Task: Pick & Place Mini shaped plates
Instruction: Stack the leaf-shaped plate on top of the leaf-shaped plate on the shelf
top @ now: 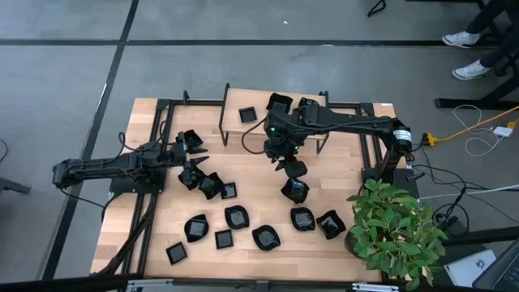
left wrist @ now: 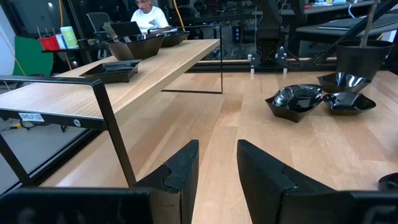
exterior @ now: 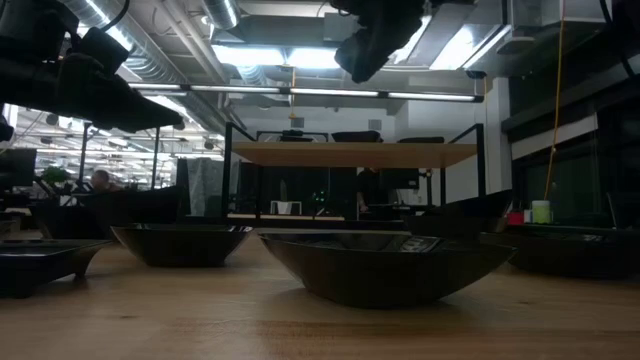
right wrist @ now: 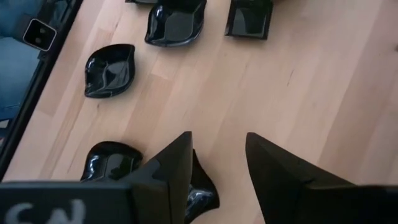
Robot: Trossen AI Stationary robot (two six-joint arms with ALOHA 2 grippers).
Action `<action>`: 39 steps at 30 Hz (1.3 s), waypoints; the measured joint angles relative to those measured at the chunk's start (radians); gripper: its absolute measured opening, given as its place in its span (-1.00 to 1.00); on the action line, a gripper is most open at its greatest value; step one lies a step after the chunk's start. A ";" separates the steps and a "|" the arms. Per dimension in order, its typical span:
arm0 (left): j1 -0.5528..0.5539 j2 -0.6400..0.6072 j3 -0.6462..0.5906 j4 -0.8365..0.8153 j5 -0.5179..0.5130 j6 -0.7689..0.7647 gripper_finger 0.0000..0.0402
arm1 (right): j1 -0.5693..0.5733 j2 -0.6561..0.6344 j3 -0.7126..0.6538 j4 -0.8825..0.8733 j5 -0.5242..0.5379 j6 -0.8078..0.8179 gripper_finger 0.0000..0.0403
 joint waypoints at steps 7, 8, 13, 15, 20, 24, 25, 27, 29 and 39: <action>0.000 0.000 0.000 0.000 0.000 0.000 -0.48 | 0.001 0.000 0.000 -0.004 0.000 0.060 -0.26; 0.000 0.000 0.000 0.000 0.000 0.000 -0.48 | 0.001 0.000 0.000 -0.007 0.000 0.069 -0.26; 0.000 0.000 0.000 0.000 0.000 0.000 -0.48 | 0.001 0.000 0.000 -0.021 0.000 0.078 -0.26; 0.000 0.000 0.000 0.000 0.000 0.000 -0.48 | 0.001 0.000 0.000 -0.026 0.000 0.086 -0.26; 0.000 0.000 0.000 0.000 0.000 0.000 -0.48 | 0.004 0.000 0.000 -0.029 0.000 0.131 -0.26; 0.000 0.000 0.000 0.000 0.000 0.000 -0.48 | 0.005 0.000 0.000 -0.038 0.000 0.127 -0.26; 0.000 0.000 0.000 0.000 0.000 0.000 -0.48 | 0.005 0.000 -0.010 -0.037 0.000 0.127 -0.26; 0.000 0.000 0.000 0.000 0.000 0.000 -0.48 | 0.008 0.000 -0.043 -0.039 0.000 0.127 -0.26; 0.000 0.000 0.000 0.000 0.000 0.000 -0.48 | 0.019 0.000 -0.100 -0.040 0.011 0.134 -0.26; 0.000 0.000 0.000 0.000 0.000 0.000 -0.48 | 0.093 0.002 -0.320 0.041 0.330 0.438 -0.26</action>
